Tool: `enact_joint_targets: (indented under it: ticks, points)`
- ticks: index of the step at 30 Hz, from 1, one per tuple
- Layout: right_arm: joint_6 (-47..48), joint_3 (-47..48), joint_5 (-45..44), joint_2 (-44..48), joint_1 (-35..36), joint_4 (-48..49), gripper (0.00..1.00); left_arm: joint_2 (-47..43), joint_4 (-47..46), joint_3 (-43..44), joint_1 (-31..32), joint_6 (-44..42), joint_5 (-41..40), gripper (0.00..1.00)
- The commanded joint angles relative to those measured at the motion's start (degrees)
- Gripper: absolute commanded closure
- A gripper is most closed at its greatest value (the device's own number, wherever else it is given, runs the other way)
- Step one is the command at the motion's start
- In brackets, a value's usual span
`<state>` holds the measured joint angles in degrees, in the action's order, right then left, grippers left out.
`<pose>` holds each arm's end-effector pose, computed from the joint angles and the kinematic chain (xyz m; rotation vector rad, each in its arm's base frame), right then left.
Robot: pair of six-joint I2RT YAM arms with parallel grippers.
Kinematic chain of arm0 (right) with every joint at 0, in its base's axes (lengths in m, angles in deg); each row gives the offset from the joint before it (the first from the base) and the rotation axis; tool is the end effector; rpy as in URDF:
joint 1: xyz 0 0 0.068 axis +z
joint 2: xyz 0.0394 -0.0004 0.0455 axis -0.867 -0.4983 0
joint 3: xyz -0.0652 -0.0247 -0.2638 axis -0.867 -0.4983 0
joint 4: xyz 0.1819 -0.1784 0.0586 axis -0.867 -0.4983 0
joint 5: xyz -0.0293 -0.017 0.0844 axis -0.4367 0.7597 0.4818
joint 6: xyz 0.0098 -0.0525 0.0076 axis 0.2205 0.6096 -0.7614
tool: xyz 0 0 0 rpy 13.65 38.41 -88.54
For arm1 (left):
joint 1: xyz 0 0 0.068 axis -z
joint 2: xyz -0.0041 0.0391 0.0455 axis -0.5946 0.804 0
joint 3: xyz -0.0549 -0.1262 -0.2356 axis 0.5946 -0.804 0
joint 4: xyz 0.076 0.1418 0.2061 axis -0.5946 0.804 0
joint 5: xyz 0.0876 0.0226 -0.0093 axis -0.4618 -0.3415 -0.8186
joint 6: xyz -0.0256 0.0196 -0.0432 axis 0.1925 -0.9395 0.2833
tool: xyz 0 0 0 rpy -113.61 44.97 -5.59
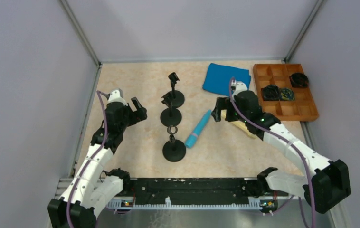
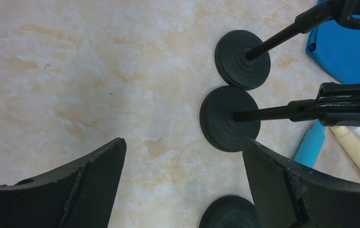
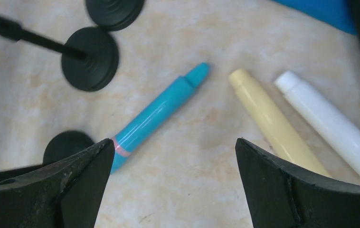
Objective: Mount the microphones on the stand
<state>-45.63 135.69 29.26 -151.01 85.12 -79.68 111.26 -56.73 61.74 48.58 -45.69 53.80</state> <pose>0.2222 0.1034 0.2803 -0.0877 2.1931 0.4433 0.1881 -0.0361 0.2822 -0.3617 2.0365 -0.3169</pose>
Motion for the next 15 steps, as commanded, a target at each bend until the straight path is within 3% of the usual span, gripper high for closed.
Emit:
enact_joint_targets:
  ticks: [1, 4, 8, 15]
  points:
    - [4.72, -1.97, 3.46, 1.14, 6.69, 7.23, 0.01, -1.08, -2.25, 0.13, -0.14, -1.4, 2.06, 0.02]
    - [5.95, -6.98, 10.37, 3.93, 11.45, 14.1, 0.01, -0.95, -2.24, 0.44, -0.14, -1.87, 2.47, 0.02]
    - [5.25, -14.78, 12.9, 8.06, 18.05, 23.91, 0.01, -0.74, -2.63, 0.39, -0.14, -2.3, 3.11, 0.02]
    - [9.56, -30.32, 5.23, 13.22, 31.99, 49.02, 0.08, -1.39, -5.13, -0.59, -0.14, -1.91, 5.49, 0.02]
